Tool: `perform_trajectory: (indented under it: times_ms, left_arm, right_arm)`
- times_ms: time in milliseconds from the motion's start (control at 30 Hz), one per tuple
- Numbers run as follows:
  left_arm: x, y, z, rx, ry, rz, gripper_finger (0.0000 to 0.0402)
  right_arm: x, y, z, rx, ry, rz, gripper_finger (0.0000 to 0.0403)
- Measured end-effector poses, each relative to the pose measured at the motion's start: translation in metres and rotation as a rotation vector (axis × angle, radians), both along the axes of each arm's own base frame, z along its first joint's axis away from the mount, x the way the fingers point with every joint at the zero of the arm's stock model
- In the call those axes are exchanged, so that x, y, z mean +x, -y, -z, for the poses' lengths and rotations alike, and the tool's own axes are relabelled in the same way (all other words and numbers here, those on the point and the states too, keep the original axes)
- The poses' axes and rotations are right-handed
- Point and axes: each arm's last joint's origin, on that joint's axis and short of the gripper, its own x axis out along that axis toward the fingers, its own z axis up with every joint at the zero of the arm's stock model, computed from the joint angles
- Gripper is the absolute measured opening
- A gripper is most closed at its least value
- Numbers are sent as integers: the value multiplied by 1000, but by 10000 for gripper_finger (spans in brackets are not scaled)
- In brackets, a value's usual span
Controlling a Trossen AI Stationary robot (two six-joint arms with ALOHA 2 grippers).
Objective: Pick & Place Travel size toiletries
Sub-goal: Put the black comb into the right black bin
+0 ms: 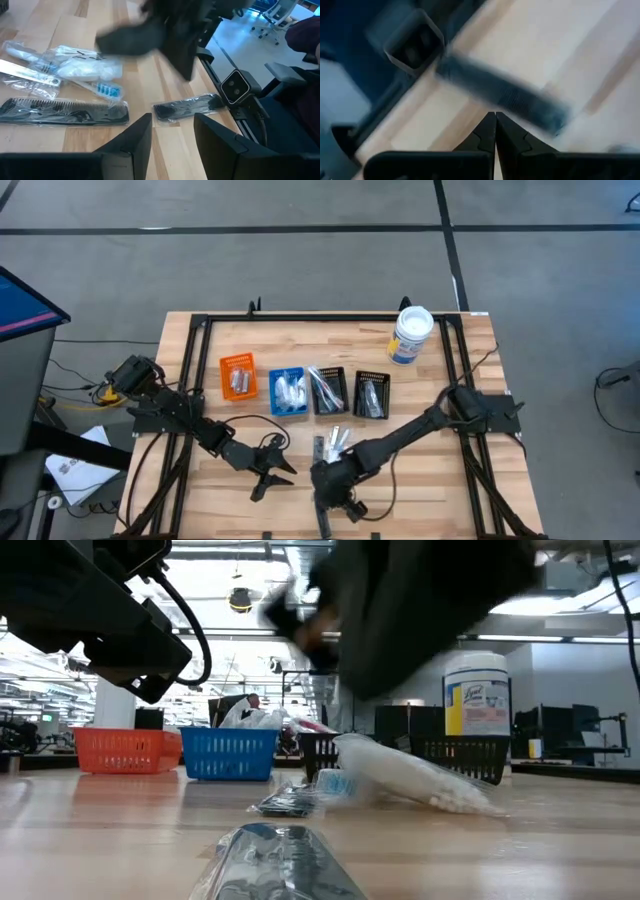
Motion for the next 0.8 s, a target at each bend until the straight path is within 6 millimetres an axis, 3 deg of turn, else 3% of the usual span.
perform_trajectory:
  times_ms: [100, 167, 800]
  left_arm:
    - [0, 0, 0, 0, 1, -9, 140]
    - [0, 0, 0, -4, 0, -12, 140]
    - [-4, 5, 0, 1, 3, -4, 140]
  right_arm:
    - [13, -1, 22, 39, -92, -35, 0]
    - [19, 0, 25, 58, -128, -59, 0]
    - [33, 10, 19, 37, -66, -63, 0]
